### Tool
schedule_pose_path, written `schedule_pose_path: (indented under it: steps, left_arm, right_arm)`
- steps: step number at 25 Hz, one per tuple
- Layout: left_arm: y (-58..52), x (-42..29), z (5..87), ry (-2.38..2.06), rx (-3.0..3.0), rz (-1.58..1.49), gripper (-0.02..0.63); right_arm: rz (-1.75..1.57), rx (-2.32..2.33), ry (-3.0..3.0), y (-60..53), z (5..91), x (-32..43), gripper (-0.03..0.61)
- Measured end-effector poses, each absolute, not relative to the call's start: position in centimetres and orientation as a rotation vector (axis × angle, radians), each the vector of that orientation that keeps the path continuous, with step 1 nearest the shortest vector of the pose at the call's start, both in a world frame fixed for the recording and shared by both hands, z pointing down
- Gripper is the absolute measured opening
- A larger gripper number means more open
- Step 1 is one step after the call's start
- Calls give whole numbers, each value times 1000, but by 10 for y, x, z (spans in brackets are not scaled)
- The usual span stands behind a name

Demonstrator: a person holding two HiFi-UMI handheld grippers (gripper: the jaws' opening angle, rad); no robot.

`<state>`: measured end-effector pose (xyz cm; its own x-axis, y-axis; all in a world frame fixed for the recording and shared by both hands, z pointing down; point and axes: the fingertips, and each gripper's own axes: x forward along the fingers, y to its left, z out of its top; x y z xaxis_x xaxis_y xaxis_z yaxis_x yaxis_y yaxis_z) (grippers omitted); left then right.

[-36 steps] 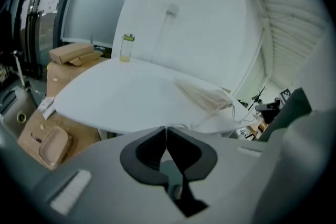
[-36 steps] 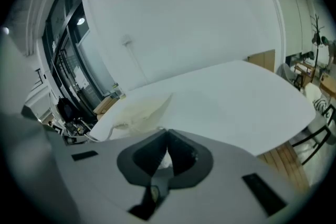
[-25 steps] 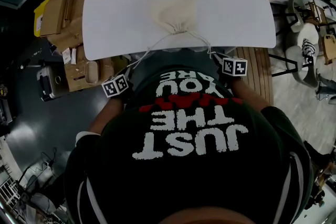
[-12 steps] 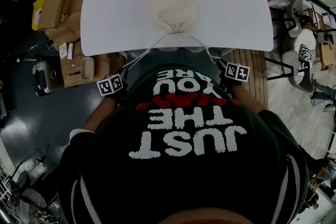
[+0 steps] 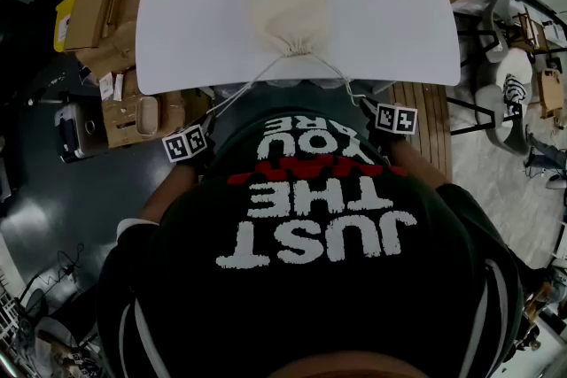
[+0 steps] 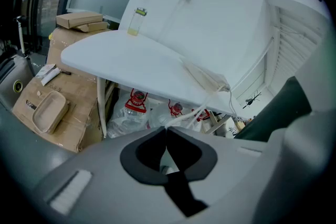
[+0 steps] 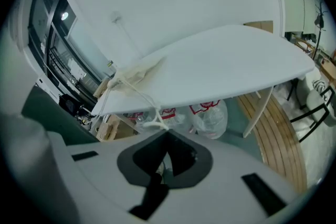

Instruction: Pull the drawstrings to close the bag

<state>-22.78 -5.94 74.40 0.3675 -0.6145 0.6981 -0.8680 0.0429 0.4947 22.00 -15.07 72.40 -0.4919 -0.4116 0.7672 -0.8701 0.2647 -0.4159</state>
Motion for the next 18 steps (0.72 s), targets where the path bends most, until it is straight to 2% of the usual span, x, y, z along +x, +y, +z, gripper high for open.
schedule_pose_path:
  steps: [18]
  left_arm:
    - [-60,-231,745,-1340,1657,329,15]
  right_arm:
    - [1156,1153,-2017,-150,724,220,9]
